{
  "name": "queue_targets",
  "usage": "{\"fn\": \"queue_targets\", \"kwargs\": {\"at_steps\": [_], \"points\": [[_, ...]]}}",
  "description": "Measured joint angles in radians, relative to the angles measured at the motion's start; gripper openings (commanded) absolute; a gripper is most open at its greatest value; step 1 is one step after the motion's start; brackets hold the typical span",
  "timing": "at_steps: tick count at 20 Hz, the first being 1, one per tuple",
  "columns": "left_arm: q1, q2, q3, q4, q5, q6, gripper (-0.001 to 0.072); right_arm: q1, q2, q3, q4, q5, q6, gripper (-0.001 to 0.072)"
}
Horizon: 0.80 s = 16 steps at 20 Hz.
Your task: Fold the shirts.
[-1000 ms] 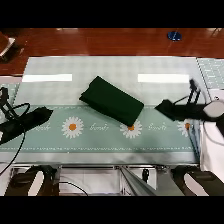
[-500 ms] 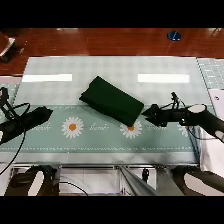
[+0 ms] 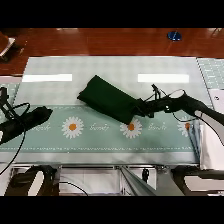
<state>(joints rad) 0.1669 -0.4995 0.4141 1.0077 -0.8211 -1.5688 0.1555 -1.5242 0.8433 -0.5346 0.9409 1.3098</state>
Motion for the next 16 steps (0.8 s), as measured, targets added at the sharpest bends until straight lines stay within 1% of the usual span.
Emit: {"fn": "queue_targets", "kwargs": {"at_steps": [3, 5, 10, 12, 16], "points": [[0.0, 0.0, 0.0, 0.0, 0.0, 0.0, 0.0019, 0.02, -0.018, 0.133, -0.038, 0.057, -0.026, 0.0022], [0.0, 0.0, 0.0, 0.0, 0.0, 0.0, 0.0019, 0.026, -0.01, 0.252, -0.093, 0.122, -0.02, 0.0022], [0.0, 0.0, 0.0, 0.0, 0.002, 0.0, 0.0019, 0.024, 0.053, 0.606, -0.218, 0.322, 0.045, 0.0022], [0.0, 0.0, 0.0, 0.0, 0.002, 0.0, 0.0019, 0.006, 0.077, 0.745, -0.291, 0.387, 0.086, 0.0022], [0.0, 0.0, 0.0, 0.0, -0.001, 0.0, 0.0019, -0.108, 0.121, 0.947, -0.436, 0.493, 0.185, 0.0022]]}}
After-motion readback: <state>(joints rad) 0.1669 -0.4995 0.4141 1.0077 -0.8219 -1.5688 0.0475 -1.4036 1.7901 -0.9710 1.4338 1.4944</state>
